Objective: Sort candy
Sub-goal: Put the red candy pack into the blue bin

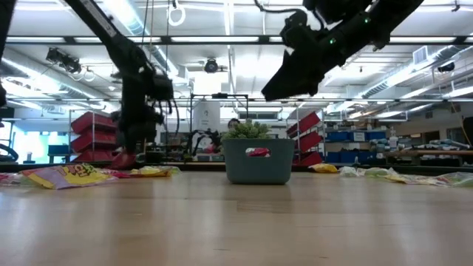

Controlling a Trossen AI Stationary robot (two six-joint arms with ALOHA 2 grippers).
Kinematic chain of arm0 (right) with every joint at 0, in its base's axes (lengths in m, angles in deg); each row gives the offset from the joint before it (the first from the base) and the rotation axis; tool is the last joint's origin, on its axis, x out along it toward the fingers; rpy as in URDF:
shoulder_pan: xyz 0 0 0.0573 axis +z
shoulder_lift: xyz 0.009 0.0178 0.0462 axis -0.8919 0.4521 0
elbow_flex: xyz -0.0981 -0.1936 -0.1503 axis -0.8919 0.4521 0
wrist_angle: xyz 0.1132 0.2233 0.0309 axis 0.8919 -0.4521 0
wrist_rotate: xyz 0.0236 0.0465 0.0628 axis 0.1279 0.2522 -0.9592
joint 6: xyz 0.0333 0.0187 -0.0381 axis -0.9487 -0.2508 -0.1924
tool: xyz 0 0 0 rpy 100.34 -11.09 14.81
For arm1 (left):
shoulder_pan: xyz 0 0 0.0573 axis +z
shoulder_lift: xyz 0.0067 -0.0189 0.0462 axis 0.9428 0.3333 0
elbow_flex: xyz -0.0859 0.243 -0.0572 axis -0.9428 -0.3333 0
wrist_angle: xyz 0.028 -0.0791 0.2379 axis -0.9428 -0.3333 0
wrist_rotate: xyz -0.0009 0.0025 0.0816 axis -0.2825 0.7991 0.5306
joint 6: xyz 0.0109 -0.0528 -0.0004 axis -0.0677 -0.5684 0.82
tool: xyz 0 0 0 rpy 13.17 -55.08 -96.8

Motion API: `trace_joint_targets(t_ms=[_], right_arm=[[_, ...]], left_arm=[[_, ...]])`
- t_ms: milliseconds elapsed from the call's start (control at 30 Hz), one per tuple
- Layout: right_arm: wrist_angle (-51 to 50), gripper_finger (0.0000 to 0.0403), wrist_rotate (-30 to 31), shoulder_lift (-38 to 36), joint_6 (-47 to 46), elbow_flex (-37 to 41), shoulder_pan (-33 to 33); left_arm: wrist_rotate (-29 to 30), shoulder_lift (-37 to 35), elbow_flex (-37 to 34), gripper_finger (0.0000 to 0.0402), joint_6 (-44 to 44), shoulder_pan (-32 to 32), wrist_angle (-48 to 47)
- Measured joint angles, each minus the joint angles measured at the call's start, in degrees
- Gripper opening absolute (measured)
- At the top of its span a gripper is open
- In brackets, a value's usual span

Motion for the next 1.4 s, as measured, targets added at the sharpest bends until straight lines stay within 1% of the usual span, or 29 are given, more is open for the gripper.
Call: trace_joint_targets(t_ms=[100,300,433,533,633,700,767,833,933,1033,1133,1300,1400], right_arm=[[-1.8,0.0145,0.1,-3.3,0.0,0.0,0.0],[-9.2,0.0145,1.3,-10.1,-1.7,0.0,0.0],[-14.6,0.0145,1.4,-13.3,-3.1,0.0,0.3],[-16.3,0.0146,1.4,-14.8,-4.2,0.2,0.6],[-16.1,0.015,1.4,-15.7,-4.9,1.8,0.7],[-14.1,0.0154,1.4,-16.2,-6.1,3.8,0.7],[-9.0,0.0157,0.6,-16.4,-6.7,6.3,0.3],[-0.8,0.016,-1.9,-16.3,-7.7,9.0,-0.2],[11.7,0.0164,-3.5,-15.0,-7.9,11.8,-0.8],[18.3,0.0167,-4.1,-13.0,-6.0,12.0,-1.5],[20.6,0.0167,-5.7,-10.8,-4.4,9.7,-2.1],[23.2,0.0171,-13.5,-8.6,-3.7,5.6,-2.4],[23.9,0.0176,-16.5,-7.9,-2.9,3.6,-2.4]], left_arm=[[-6.9,-5.2,0.0,0.0001,-1.3,-1.6,0.4],[-25.2,-14.3,0.0,0.0001,-4.9,-5.5,4.6],[-37.6,-16.8,0.0,0.0,-7.3,-8.8,10.3],[-45.2,-16.9,0.0,0.0,-9.3,-11.4,16.2],[-51.0,-16.7,-0.9,0.0,-11.3,-14.2,24.4],[-55.1,-16.6,-2.4,0.0,-13.1,-15.8,30.3],[-59.9,-16.6,-4.1,0.0,-14.9,-17.3,37.7],[-63.7,-16.6,-6.0,0.0,-16.4,-19.1,45.8],[-68.1,-16.6,-8.9,0.0,-19.8,-22.0,57.6],[-69.9,-16.6,-10.1,0.0,-22.2,-24.8,65.4],[-69.9,-16.6,-10.4,0.0,-22.3,-27.3,67.3],[-69.5,-16.6,-10.4,0.0,-20.6,-29.4,67.7],[-69.3,-16.6,-10.4,0.0,-20.4,-29.6,67.8]])
